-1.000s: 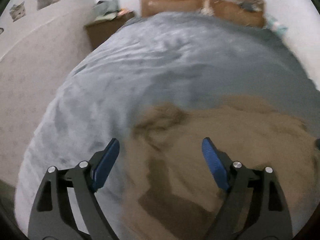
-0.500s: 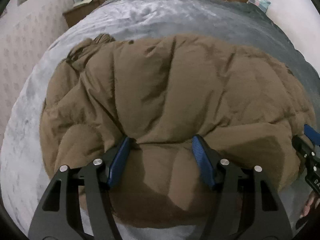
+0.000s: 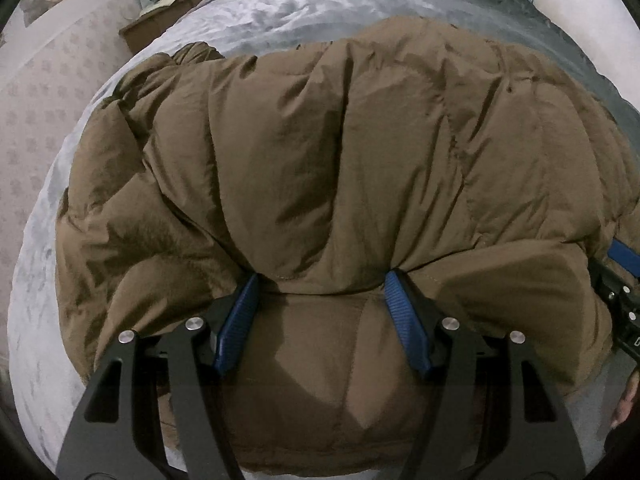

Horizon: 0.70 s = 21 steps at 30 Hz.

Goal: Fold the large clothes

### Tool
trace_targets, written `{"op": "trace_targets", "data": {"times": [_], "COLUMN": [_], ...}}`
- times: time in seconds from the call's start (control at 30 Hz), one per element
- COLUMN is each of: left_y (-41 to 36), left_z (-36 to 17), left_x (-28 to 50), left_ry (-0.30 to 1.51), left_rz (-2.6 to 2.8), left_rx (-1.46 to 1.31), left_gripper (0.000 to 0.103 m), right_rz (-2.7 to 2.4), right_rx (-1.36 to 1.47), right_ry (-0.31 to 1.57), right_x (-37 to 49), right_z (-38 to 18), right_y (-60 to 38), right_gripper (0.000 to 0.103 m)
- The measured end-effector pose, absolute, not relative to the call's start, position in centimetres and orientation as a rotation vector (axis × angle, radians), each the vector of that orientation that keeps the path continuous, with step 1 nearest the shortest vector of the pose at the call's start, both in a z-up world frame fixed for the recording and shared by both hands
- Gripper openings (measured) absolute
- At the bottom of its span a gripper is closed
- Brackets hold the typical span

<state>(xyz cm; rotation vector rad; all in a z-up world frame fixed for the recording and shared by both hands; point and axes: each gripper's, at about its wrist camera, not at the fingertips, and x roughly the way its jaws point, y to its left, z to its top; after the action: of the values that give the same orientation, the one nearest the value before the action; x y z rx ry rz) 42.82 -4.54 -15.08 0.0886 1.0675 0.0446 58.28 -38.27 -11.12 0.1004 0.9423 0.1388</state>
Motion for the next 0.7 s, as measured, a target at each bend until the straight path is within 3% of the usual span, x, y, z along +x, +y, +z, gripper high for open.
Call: {"op": "trace_targets", "data": {"times": [0.33,0.7], "left_y": [-4.4,-2.9], "left_z": [-15.7,-11.9], "left_x": [42.4,42.1], "left_ry": [1.071,1.066], "left_rz": [0.030,0.028], "left_rx": [0.094,0.072], "left_gripper": [0.067,0.067], "right_rz": [0.139,0.187], "right_rx": [0.098,0.162], "right_ry": [0.958,0.957], "right_x": [59.9,59.3], "right_z": [-12.1,-9.6], "right_y": [-38.0,-39.9], "right_gripper": [0.069,0.068]}}
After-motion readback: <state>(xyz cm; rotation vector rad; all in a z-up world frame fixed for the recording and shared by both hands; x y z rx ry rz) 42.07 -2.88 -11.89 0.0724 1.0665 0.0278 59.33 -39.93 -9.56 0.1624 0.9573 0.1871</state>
